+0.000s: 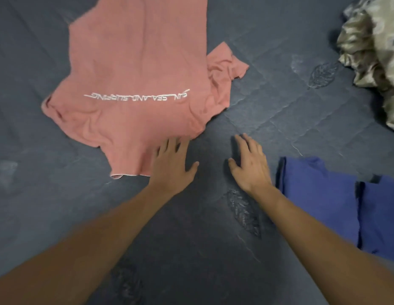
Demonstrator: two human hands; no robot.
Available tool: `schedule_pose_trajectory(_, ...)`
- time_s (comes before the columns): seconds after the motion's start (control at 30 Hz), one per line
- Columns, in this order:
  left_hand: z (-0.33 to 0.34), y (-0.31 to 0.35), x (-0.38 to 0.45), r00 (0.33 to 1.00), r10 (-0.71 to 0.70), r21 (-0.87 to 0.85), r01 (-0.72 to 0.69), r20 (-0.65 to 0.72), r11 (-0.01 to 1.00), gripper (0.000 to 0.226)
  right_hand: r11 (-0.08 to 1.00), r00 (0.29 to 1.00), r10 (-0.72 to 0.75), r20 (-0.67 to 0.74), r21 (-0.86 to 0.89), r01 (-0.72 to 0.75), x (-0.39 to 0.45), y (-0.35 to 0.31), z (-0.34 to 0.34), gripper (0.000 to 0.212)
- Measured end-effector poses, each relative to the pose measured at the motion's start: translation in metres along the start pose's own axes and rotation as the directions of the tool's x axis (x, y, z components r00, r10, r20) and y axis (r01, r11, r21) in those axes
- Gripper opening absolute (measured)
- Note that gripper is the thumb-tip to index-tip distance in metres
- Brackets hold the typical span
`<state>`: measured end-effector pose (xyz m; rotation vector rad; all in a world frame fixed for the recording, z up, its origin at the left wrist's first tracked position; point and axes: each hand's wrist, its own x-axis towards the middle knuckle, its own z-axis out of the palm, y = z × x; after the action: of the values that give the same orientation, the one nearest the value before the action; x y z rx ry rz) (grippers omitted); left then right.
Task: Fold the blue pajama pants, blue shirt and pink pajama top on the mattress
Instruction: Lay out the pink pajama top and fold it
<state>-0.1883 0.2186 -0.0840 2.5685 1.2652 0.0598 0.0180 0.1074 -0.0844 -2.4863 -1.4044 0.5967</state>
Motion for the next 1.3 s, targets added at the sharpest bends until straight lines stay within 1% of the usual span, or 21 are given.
schedule_pose_trajectory(0.1,-0.016,-0.070,0.005,0.998,-0.010,0.039,0.008,0.054,0.999,0.078,0.995,0.998,0.012,0.059,0.101,-0.018,0.029,-0.067,0.029,0.069)
schedule_pose_trajectory(0.17,-0.025,-0.111,0.007,0.991,-0.027,0.040,0.022,0.133,0.999,0.091,0.976,0.994,0.077,0.076,0.198,-0.090,0.046,-0.108,0.047,0.051)
schedule_pose_trajectory(0.2,-0.028,-0.129,0.007,0.984,-0.016,0.036,0.010,0.180,0.999,0.097,0.947,0.989,0.135,0.067,0.284,-0.149,0.053,-0.127,0.052,0.040)
schedule_pose_trajectory(0.23,-0.031,-0.146,0.006,0.974,0.019,0.022,-0.024,0.225,0.999,0.103,0.899,0.979,0.196,0.055,0.390,-0.201,0.060,-0.146,0.055,0.034)
schedule_pose_trajectory(0.3,-0.036,-0.175,0.002,0.950,0.119,-0.038,-0.113,0.288,0.993,0.113,0.792,0.953,0.302,0.013,0.554,-0.259,0.069,-0.175,0.058,0.033)
schedule_pose_trajectory(0.33,-0.040,-0.188,0.000,0.939,0.160,-0.077,-0.143,0.306,0.987,0.117,0.777,0.945,0.327,-0.022,0.576,-0.255,0.070,-0.186,0.059,0.034)
schedule_pose_trajectory(0.4,-0.046,-0.212,-0.005,0.922,0.229,-0.133,-0.196,0.312,0.971,0.121,0.858,0.939,0.297,-0.173,0.480,-0.183,0.068,-0.198,0.057,0.047)
schedule_pose_trajectory(0.43,-0.048,-0.225,-0.007,0.918,0.262,-0.146,-0.227,0.298,0.963,0.119,0.927,0.931,0.239,-0.277,0.350,-0.134,0.065,-0.199,0.055,0.060)
schedule_pose_trajectory(0.47,-0.049,-0.238,-0.009,0.916,0.286,-0.153,-0.252,0.280,0.956,0.117,0.979,0.922,0.165,-0.351,0.176,-0.108,0.062,-0.197,0.055,0.073)
schedule_pose_trajectory(0.5,-0.051,-0.250,-0.010,0.916,0.301,-0.157,-0.267,0.267,0.951,0.114,0.994,0.915,0.111,-0.388,0.022,-0.111,0.059,-0.196,0.054,0.083)
schedule_pose_trajectory(0.53,-0.051,-0.262,-0.011,0.914,0.309,-0.159,-0.274,0.265,0.948,0.111,0.991,0.913,0.082,-0.399,-0.069,-0.119,0.055,-0.194,0.055,0.089)
schedule_pose_trajectory(0.6,-0.050,-0.277,-0.010,0.906,0.329,-0.155,-0.297,0.266,0.942,0.106,0.982,0.914,0.043,-0.402,-0.153,-0.113,0.044,-0.188,0.056,0.095)
schedule_pose_trajectory(0.67,-0.047,-0.280,-0.007,0.911,0.345,-0.127,-0.324,0.224,0.938,0.092,0.970,0.912,0.021,-0.410,-0.212,-0.118,0.034,-0.182,0.057,0.101)
schedule_pose_trajectory(0.73,-0.043,-0.276,0.000,0.928,0.337,-0.083,-0.328,0.160,0.941,0.076,0.959,0.943,-0.041,-0.331,-0.279,-0.056,0.027,-0.178,0.062,0.108)
schedule_pose_trajectory(0.8,-0.036,-0.268,0.009,0.929,0.346,-0.051,-0.342,0.135,0.938,0.067,0.918,0.966,-0.210,-0.153,-0.372,0.140,0.028,-0.176,0.071,0.107)
schedule_pose_trajectory(0.87,-0.031,-0.260,0.020,0.923,0.364,-0.041,-0.362,0.121,0.931,0.064,0.855,0.934,-0.353,-0.049,-0.424,0.300,0.041,-0.171,0.080,0.086)
schedule_pose_trajectory(0.9,-0.029,-0.257,0.024,0.924,0.364,-0.037,-0.362,0.113,0.931,0.064,0.842,0.924,-0.381,-0.030,-0.424,0.333,0.049,-0.167,0.084,0.073)
schedule_pose_trajectory(0.93,-0.027,-0.256,0.026,0.926,0.362,-0.032,-0.360,0.108,0.932,0.064,0.843,0.922,-0.387,-0.016,-0.412,0.346,0.056,-0.165,0.086,0.064)
schedule_pose_trajectory(1.0,-0.022,-0.258,0.024,0.926,0.366,-0.035,-0.364,0.091,0.931,0.065,0.857,0.923,-0.384,0.014,-0.366,0.363,0.064,-0.158,0.089,0.059)
schedule_pose_trajectory(1.17,-0.014,-0.270,-0.013,0.926,0.376,-0.112,-0.372,0.018,0.921,0.067,0.854,0.903,-0.429,0.026,-0.315,0.415,0.034,-0.151,0.085,0.067)
schedule_pose_trajectory(1.3,-0.015,-0.263,-0.059,0.934,0.355,-0.162,-0.346,0.030,0.924,0.072,0.823,0.880,-0.470,0.071,-0.324,0.466,-0.011,-0.155,0.083,0.068)
